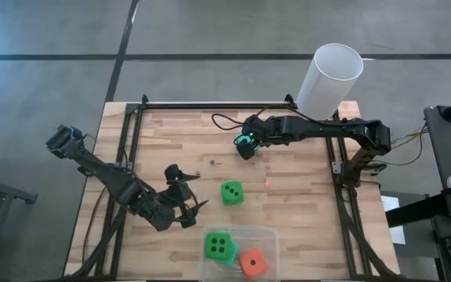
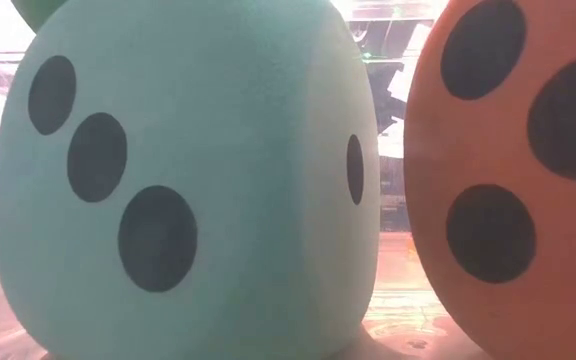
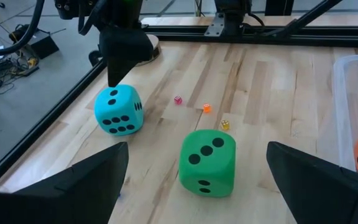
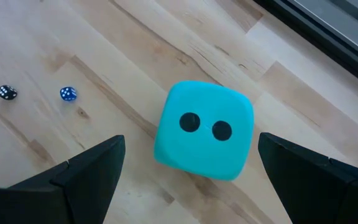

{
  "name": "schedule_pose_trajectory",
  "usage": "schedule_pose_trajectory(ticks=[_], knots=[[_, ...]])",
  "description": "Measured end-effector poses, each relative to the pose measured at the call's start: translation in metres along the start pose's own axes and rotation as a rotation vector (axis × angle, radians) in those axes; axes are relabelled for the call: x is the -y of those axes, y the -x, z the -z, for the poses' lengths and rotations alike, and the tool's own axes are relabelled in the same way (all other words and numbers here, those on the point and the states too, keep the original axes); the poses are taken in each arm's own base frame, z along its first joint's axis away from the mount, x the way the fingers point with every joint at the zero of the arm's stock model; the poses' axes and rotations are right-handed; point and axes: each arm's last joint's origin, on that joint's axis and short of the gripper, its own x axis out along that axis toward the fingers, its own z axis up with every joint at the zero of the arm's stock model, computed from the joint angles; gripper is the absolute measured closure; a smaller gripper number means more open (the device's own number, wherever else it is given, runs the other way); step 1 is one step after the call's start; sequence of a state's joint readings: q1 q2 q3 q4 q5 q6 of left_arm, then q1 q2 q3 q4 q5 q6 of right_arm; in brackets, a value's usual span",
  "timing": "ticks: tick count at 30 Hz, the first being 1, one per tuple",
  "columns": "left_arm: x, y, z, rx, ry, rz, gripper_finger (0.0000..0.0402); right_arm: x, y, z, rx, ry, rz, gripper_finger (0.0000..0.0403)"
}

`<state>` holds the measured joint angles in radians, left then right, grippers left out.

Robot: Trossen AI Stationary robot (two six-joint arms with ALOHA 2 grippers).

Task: Pick & Place Dice
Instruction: Put the large blue dice into the transparent bin

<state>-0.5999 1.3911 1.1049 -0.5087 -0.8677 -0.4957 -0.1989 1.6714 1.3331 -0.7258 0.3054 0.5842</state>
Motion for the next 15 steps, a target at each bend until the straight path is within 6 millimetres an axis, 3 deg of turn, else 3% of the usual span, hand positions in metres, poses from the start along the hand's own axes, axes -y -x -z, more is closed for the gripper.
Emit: schedule_pose_trajectory(ticks=[15], knots=[[0.0, 0.0, 0.0, 0.0, 0.0, 0.0, 0.0014, 0.0, 0.0, 0.0001, -0.001, 0.001, 0.0, 0.0037]])
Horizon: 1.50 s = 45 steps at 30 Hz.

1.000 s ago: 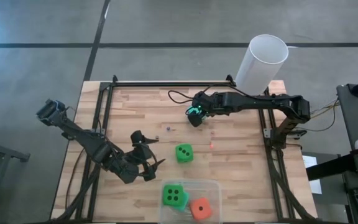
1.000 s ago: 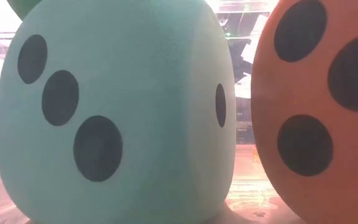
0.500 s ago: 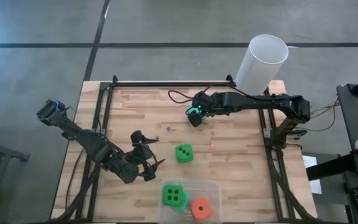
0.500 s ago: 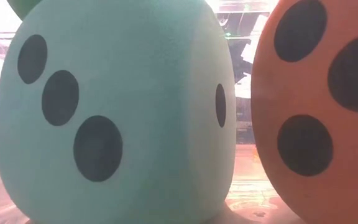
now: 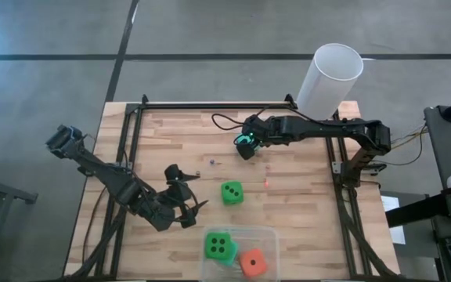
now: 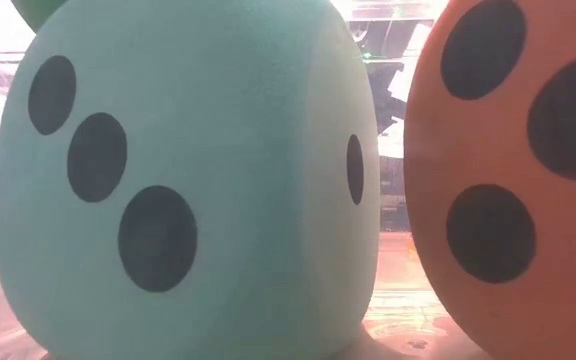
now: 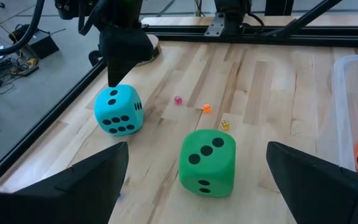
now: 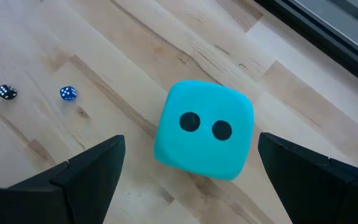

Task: Pick & Place Dice
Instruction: Put the large blue dice into the transparent bin

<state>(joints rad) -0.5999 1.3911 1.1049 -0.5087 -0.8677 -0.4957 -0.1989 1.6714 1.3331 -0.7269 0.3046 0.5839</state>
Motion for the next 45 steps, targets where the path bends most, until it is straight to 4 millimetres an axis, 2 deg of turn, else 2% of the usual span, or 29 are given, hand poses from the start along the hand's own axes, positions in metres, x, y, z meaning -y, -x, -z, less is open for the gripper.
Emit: schedule_pose_trajectory(ticks=[45], knots=[[0.0001, 0.0001, 0.0, 0.0, 0.0, 0.001, 0.0018, -0.0003, -0.0002, -0.0004, 0.006, 0.011, -0.002, 0.0037]])
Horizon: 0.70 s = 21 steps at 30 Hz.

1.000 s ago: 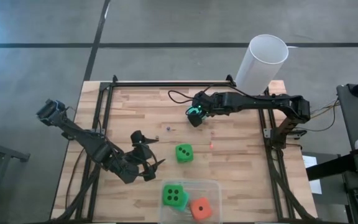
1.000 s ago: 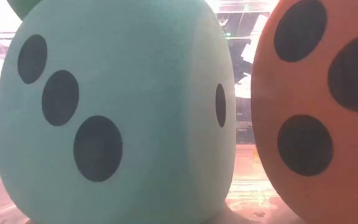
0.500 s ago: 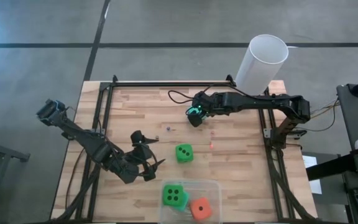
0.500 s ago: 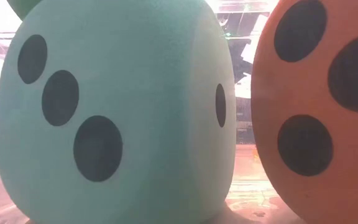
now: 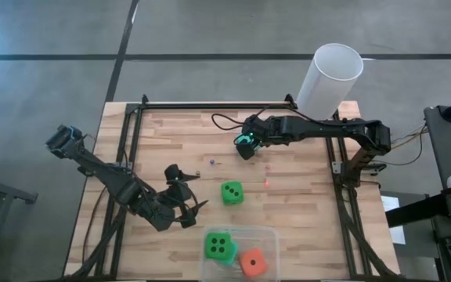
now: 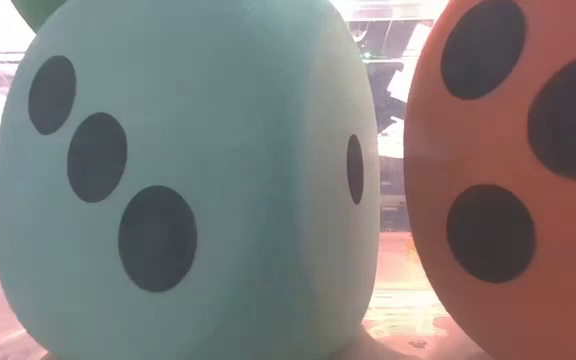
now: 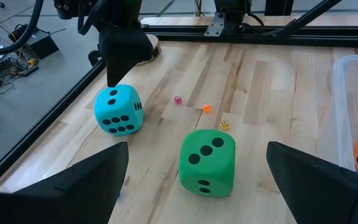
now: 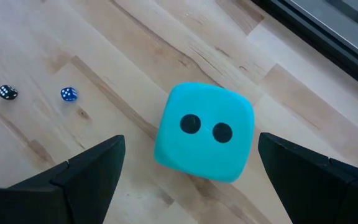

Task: Pick & Place Dice
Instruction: Put the large blue dice into the transparent bin

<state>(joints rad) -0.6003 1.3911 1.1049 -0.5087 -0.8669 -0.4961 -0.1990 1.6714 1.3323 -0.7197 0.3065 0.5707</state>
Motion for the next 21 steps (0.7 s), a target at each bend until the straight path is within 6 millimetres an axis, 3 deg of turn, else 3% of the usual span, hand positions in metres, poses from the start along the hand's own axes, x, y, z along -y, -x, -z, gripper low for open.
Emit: schedule_pose_trajectory(ticks=[10, 21], knots=[[0.0, 0.0, 0.0, 0.0, 0.0, 0.0, 0.0016, 0.001, -0.003, 0.002, -0.003, 0.001, 0.012, 0.0016], [0.0, 0.0, 0.0, -0.004, -0.004, -0.001, 0.0018, 0.001, -0.037, 0.002, -0.058, 0.053, 0.056, 0.0003]])
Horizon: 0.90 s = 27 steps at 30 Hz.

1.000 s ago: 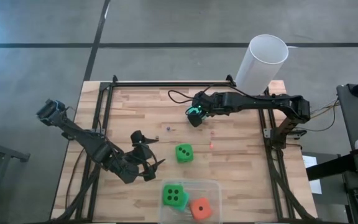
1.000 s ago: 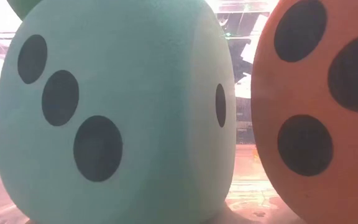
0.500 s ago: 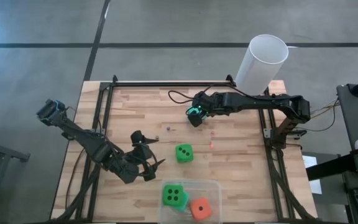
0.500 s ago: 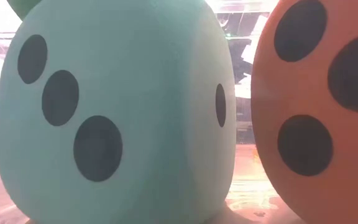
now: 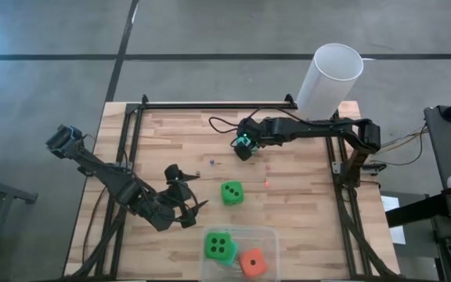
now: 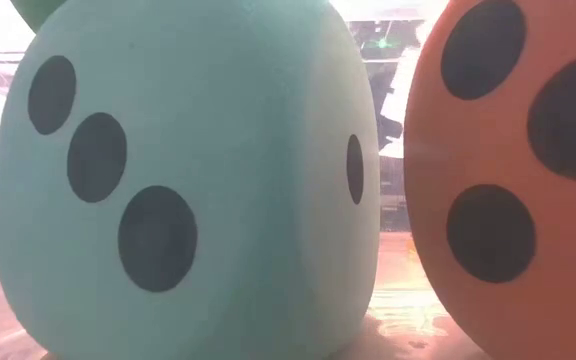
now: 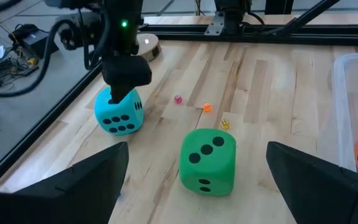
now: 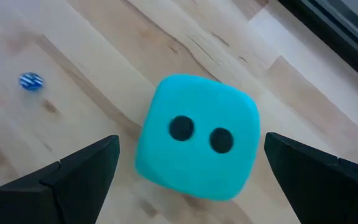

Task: Pick & Place Dice
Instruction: Put the large blue dice into the transparent bin

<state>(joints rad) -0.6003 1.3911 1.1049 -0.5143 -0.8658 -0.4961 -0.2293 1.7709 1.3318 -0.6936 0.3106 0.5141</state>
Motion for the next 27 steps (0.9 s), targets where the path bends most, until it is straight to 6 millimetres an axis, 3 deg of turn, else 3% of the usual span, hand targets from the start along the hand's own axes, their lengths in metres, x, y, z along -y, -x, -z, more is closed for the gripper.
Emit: schedule_pose_trajectory(ticks=[9, 27], knots=[[0.0, 0.0, 0.0, -0.002, -0.002, 0.0, 0.0017, 0.007, -0.016, -0.007, -0.045, -0.028, -0.035, 0.0003], [0.0, 0.0, 0.0, -0.001, -0.002, -0.002, 0.0015, 0.017, -0.022, -0.009, -0.066, -0.018, -0.044, 0.0003]])
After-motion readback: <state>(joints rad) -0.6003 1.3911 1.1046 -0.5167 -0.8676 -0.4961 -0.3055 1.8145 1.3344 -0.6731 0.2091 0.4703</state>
